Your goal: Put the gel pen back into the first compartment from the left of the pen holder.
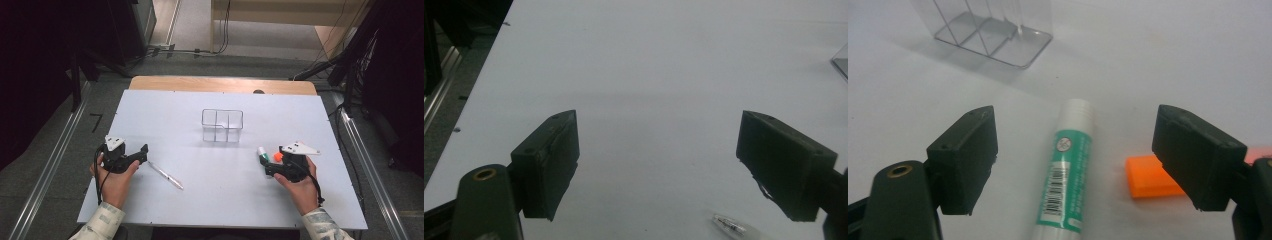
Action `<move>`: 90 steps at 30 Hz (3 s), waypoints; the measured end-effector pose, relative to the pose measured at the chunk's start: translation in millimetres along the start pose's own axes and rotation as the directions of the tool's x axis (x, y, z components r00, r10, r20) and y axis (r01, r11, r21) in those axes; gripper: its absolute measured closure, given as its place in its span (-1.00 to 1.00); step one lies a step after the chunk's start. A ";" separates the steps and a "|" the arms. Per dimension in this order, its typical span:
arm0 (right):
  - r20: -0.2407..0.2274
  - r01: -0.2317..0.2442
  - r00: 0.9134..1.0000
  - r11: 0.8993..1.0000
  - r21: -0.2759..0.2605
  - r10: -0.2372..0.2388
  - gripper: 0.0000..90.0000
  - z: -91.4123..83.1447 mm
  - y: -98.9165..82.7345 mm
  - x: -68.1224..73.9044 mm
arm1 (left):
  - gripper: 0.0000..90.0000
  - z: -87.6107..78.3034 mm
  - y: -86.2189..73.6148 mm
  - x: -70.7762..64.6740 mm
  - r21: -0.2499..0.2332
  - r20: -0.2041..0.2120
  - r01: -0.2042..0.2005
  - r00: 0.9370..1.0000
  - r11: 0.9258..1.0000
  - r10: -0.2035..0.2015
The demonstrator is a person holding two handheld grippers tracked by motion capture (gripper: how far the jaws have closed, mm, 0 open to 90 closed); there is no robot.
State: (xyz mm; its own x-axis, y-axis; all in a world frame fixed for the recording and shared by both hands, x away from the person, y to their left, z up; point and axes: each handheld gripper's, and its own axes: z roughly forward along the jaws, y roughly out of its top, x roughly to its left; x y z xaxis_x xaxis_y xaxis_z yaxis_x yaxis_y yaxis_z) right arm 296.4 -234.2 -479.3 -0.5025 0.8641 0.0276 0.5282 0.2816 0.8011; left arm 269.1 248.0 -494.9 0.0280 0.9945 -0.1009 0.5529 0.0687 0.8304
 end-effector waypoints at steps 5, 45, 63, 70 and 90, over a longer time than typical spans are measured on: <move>-0.021 0.019 1.000 1.000 -0.001 -0.019 -0.61 5.8 2.8 10.9 | -0.61 0.0 0.1 0.9 -0.003 -0.001 0.005 1.000 1.000 -0.005; -0.172 0.155 0.974 0.988 0.008 -0.151 -0.57 63.8 17.6 103.0 | -0.62 2.9 -0.5 5.0 0.000 0.004 0.026 1.000 1.000 -0.026; -0.215 0.188 0.960 0.982 0.012 -0.181 -0.56 87.4 26.4 137.8 | -0.62 2.8 -0.4 6.6 -0.004 0.010 0.034 0.999 0.999 -0.034; -0.239 0.201 0.952 0.980 0.015 -0.191 -0.54 96.0 29.2 151.2 | -0.62 3.0 -0.4 6.9 -0.003 0.011 0.033 0.999 0.999 -0.033; -0.306 0.256 0.920 0.967 0.005 -0.243 -0.52 116.7 42.6 198.8 | -0.62 3.3 -0.5 8.5 0.002 0.025 0.034 0.999 0.999 -0.034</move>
State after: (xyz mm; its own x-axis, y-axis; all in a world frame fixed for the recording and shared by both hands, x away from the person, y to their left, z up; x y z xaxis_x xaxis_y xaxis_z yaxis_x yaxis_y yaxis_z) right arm 298.8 -1.7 -509.4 -0.8004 0.5993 0.0141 0.3851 0.4959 0.7783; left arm 271.7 256.2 -498.0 0.0304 0.9893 -0.1430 0.5553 0.1023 0.8254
